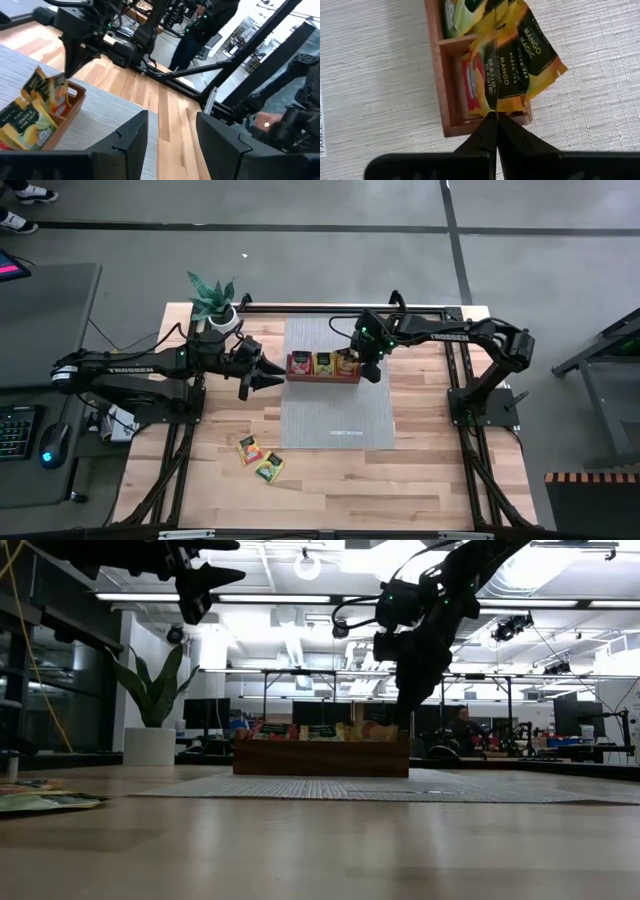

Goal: Pick & Place Tea
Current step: Put the orange tea bag into the right section of the wooden organizer

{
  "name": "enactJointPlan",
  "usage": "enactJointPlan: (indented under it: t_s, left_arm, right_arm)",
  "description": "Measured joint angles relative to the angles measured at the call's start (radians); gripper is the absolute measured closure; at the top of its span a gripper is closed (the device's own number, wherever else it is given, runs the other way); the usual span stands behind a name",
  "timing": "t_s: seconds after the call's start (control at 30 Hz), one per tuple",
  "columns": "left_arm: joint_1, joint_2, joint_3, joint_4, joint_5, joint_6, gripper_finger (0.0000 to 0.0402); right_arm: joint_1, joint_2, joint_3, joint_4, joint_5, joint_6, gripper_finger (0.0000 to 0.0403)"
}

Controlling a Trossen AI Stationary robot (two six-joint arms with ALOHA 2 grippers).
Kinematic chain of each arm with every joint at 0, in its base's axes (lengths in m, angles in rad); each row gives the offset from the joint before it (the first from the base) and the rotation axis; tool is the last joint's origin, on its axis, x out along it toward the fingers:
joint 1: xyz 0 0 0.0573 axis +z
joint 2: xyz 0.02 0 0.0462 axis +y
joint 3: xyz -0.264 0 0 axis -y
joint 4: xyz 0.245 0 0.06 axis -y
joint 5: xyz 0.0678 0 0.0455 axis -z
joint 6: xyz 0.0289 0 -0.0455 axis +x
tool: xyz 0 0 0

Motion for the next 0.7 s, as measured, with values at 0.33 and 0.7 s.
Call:
enactJointPlan:
  t_s: [0.33, 0.7]
  left_arm:
    - [0.001, 0.000, 0.000, -0.001, 0.016, 0.002, 0.0236]
    - [0.001, 0.000, 0.000, -0.008, 0.033, 0.004, 0.0236]
  right_arm:
    - [0.000, 0.000, 0.002, -0.010, 0.008, 0.004, 0.0402]
    - [0.000, 0.000, 0.002, -0.012, 0.005, 0.032, 0.0402]
